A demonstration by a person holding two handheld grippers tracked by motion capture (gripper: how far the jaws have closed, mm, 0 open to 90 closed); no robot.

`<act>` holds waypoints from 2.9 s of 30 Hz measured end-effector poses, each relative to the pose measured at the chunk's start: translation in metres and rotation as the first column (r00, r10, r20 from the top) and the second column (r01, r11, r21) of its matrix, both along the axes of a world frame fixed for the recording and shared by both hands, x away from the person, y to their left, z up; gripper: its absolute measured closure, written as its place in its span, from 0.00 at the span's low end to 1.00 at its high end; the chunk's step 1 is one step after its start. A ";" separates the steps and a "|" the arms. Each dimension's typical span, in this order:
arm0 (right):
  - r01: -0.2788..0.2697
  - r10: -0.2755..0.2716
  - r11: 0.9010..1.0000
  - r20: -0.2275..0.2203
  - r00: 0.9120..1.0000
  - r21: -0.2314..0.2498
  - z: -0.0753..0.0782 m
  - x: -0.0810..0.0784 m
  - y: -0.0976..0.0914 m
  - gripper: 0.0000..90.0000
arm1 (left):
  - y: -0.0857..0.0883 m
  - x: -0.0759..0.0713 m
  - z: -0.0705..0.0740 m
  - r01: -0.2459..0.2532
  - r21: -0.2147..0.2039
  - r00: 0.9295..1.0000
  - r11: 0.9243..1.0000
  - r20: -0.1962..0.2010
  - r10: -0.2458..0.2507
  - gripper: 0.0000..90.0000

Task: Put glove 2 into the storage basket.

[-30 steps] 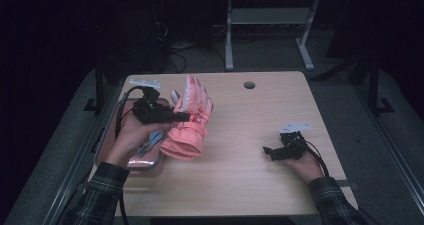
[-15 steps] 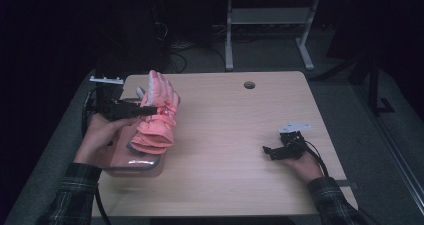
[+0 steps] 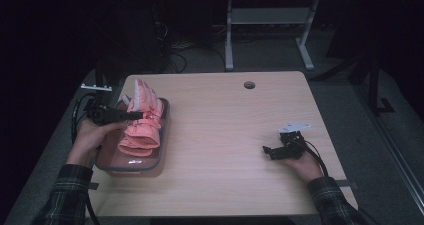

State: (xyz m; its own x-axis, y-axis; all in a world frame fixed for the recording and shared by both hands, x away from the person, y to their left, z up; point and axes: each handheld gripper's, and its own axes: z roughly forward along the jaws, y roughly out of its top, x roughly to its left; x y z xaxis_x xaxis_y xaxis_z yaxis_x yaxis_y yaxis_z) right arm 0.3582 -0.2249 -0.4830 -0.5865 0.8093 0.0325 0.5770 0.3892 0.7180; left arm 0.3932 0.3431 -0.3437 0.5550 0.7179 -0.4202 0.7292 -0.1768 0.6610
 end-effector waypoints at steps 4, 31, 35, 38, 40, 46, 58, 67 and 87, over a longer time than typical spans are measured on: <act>0.000 0.000 1.000 0.000 1.000 0.000 0.000 0.000 0.000 0.10 | 0.000 0.003 -0.014 -0.003 0.011 1.000 1.000 -0.020 0.003 0.62; 0.001 -0.001 1.000 -0.002 1.000 0.001 0.000 0.000 0.000 0.10 | 0.004 0.007 -0.051 0.000 0.072 0.998 0.997 -0.059 0.004 0.23; 0.000 0.000 1.000 -0.002 1.000 0.001 0.000 0.000 0.000 0.10 | 0.008 0.003 -0.037 -0.017 0.095 1.000 0.995 -0.020 0.019 0.17; 0.001 -0.001 1.000 -0.002 1.000 0.001 0.000 0.000 0.000 0.10 | 0.013 0.001 -0.027 -0.038 0.104 0.999 0.994 0.011 0.037 0.17; 0.000 0.000 1.000 -0.001 1.000 0.001 0.000 0.000 0.000 0.10 | 0.014 -0.001 -0.019 -0.045 0.106 0.998 0.993 0.040 0.041 0.17; 0.001 -0.001 1.000 -0.001 1.000 0.000 0.000 0.000 0.000 0.10 | 0.002 -0.009 -0.003 -0.021 0.106 0.994 0.994 0.110 0.009 0.17; 0.001 -0.001 1.000 -0.001 1.000 0.001 0.000 0.000 0.000 0.10 | -0.043 -0.016 0.018 0.040 0.100 0.974 0.994 0.220 -0.062 0.17; 0.001 -0.001 1.000 -0.005 1.000 0.002 0.000 0.000 0.001 0.09 | -0.095 -0.026 0.015 0.118 0.102 0.955 0.988 0.260 -0.141 0.17; -0.008 0.008 1.000 0.003 1.000 -0.001 0.000 0.000 0.000 0.09 | -0.187 -0.055 -0.028 0.202 0.177 0.925 0.963 0.289 -0.247 0.17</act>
State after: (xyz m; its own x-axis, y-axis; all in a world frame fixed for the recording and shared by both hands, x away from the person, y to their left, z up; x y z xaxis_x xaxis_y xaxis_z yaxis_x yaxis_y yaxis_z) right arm 0.3585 -0.2246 -0.4831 -0.5934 0.8044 0.0299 0.5718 0.3950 0.7190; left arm 0.3386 0.1557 -0.3720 0.7937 0.5987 -0.1079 0.4260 -0.4203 0.8012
